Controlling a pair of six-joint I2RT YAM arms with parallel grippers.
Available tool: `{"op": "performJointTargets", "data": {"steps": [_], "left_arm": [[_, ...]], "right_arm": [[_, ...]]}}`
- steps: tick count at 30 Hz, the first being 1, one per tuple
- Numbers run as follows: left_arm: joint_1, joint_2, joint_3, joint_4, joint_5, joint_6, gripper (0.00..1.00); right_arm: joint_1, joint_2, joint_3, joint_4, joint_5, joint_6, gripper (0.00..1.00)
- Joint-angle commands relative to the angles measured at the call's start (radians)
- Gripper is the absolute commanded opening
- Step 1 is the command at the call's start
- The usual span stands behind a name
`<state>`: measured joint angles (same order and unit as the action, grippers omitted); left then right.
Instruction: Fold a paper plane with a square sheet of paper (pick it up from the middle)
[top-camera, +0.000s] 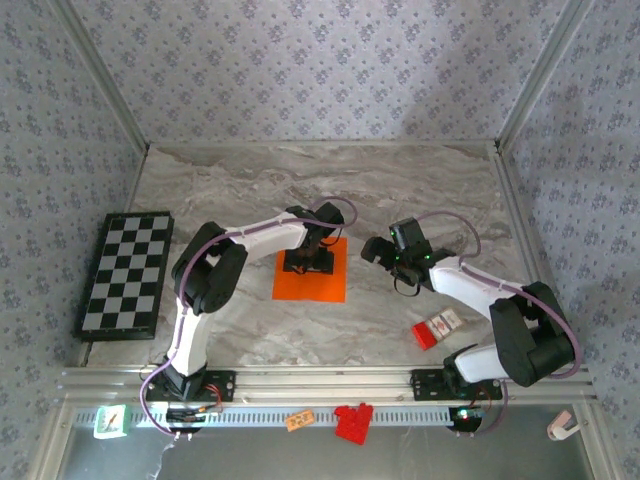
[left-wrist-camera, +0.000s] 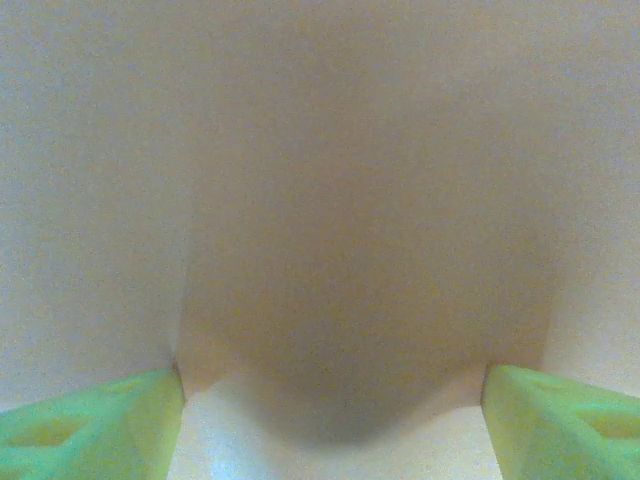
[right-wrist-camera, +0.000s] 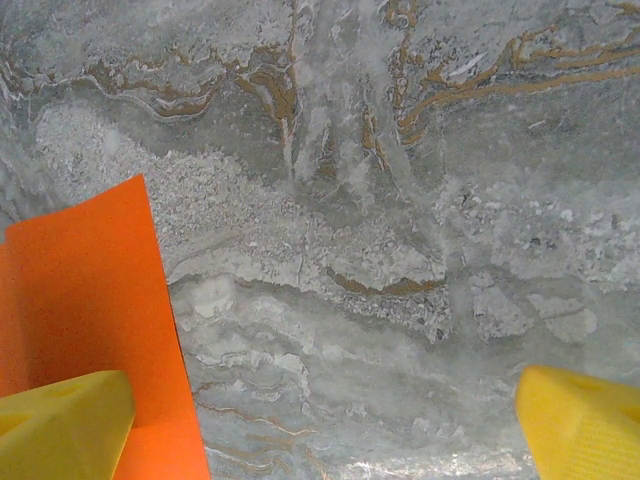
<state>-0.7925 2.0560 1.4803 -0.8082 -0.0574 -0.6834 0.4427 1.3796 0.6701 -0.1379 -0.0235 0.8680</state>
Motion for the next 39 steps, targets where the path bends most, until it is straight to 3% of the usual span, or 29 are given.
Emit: {"op": "performJointTargets", "data": {"steps": [1,6,11,16,20,23,27,32,39], "left_arm": [[-0.004,0.048,-0.043,-0.007,-0.012,-0.019,0.77],[-0.003,-0.010,-0.064,0.031,-0.014,-0.030,0.67],[0.025,-0.151,-0.146,0.199,0.089,-0.036,0.45],[0.096,-0.300,-0.265,0.441,0.333,-0.048,0.34],[0.152,-0.362,-0.361,0.695,0.562,-0.118,0.32],[0.178,-0.363,-0.420,0.853,0.643,-0.188,0.32],[0.194,-0.317,-0.458,0.964,0.671,-0.245,0.32],[0.202,-0.267,-0.493,0.977,0.621,-0.252,0.31],[0.219,-0.235,-0.550,0.966,0.548,-0.250,0.29]], "right_arm": [[-0.003,0.002,0.011,-0.009,-0.005,0.026,1.00],[-0.005,0.000,0.013,-0.014,0.003,0.033,1.00],[-0.020,-0.030,-0.005,0.033,-0.004,0.030,1.00],[-0.040,-0.073,-0.025,0.117,-0.065,-0.003,1.00],[-0.057,-0.105,-0.044,0.214,-0.152,-0.014,1.00],[-0.068,-0.097,-0.047,0.290,-0.246,-0.019,0.99],[-0.066,-0.032,-0.032,0.361,-0.352,-0.018,0.96],[-0.042,0.087,0.015,0.377,-0.442,0.001,0.85],[0.022,0.264,0.114,0.344,-0.464,0.034,0.55]]}}
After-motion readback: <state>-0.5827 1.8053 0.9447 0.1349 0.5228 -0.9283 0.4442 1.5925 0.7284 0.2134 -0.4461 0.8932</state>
